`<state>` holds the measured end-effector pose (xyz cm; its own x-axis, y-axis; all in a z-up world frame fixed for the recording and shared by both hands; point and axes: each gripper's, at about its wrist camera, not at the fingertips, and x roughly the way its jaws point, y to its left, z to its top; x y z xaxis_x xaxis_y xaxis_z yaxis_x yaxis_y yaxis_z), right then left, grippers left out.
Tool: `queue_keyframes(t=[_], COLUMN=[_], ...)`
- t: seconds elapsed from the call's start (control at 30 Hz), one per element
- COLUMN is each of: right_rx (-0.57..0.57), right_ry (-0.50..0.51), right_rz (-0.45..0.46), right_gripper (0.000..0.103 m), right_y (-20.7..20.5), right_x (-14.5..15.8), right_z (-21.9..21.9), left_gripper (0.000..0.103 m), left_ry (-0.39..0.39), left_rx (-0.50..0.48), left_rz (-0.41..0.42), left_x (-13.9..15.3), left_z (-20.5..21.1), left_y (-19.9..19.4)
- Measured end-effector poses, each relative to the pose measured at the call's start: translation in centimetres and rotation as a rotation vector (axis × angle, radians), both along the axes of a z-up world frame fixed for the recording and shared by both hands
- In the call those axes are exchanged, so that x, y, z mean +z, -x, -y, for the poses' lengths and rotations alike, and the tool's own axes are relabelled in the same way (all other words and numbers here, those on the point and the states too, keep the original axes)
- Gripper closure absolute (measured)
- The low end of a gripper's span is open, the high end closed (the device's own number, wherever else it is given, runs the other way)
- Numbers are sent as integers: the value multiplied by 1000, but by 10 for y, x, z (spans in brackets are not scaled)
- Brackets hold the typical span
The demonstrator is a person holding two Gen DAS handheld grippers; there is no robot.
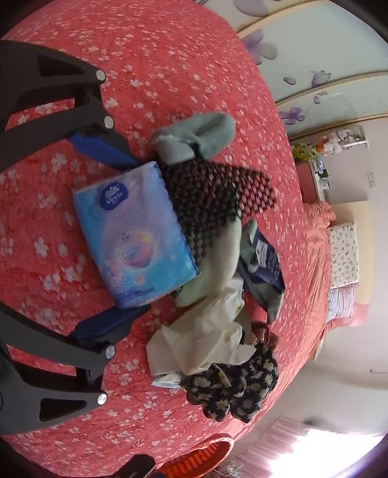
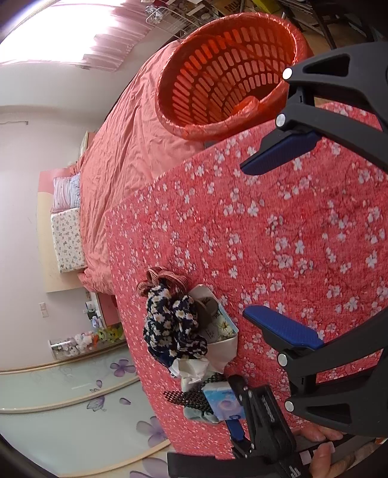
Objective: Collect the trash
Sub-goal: 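Move both tools back to the bed and grasp the blue tissue pack with the left tool, then grasp the floral cloth with the right tool while the left tool holds the tissue pack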
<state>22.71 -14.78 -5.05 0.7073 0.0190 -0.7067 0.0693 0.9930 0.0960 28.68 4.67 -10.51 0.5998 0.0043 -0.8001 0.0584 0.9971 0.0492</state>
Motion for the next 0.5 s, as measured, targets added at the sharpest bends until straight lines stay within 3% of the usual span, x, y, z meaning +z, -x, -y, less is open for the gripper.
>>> queue_keyframes(t=[0.33,0.5], right_rx=[59,69], right_ry=[-79,-149], right_rz=[25,41], right_gripper=[16,23], right_y=[-23,-48], right_x=[9,18], right_z=[-26,-38], left_gripper=[21,21], left_ry=[-5,36], left_rx=[53,78], left_rz=[-9,-11], left_x=[-2,-4], left_z=[-52,-69], left_y=[28,28])
